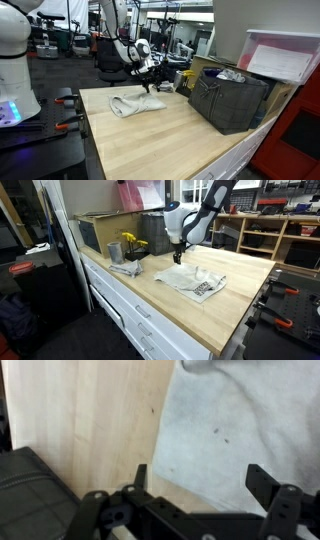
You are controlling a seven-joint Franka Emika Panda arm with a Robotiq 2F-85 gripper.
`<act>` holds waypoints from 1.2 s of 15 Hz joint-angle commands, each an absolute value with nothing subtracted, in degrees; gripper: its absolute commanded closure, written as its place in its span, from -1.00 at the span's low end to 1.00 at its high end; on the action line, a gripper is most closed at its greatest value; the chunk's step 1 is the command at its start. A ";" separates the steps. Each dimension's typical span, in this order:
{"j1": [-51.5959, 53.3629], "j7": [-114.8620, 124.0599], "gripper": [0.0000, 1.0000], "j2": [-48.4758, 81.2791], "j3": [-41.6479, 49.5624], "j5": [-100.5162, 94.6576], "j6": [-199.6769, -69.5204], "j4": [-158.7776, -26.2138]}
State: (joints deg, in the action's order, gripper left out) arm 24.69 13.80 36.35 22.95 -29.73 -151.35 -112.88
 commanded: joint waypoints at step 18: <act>-3.77 -14.29 -1.00 31.07 -4.17 8.84 -114.31 -116.53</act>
